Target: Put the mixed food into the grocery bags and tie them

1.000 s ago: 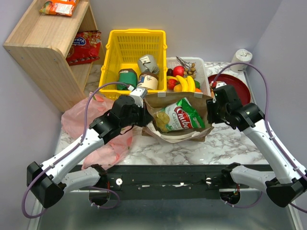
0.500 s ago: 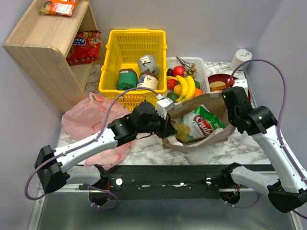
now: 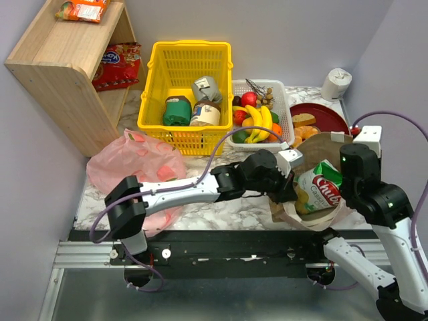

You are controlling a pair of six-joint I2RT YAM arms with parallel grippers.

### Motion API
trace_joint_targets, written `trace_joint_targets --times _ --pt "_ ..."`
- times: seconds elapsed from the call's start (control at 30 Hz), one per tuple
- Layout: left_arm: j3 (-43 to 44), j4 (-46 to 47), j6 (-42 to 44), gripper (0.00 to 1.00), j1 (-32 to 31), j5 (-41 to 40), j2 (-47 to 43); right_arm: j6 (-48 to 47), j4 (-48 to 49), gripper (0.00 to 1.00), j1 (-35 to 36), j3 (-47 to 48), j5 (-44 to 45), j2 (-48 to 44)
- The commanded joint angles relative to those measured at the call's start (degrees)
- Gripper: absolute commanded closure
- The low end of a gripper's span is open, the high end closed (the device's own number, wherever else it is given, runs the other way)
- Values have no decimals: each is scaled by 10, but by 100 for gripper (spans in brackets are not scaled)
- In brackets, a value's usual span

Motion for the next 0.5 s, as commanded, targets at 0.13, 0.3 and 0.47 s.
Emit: trace_joint_targets --times 0.13,0.3,0.47 --pt "104 122 -19 100 -19 29 102 -84 184 75 -23 -50 91 -13" --pt "174 166 -24 100 -20 54 173 -137 243 30 -25 -44 93 -17" --pt "251 189 -42 100 -22 79 247 -131 243 13 -25 -8 59 -17"
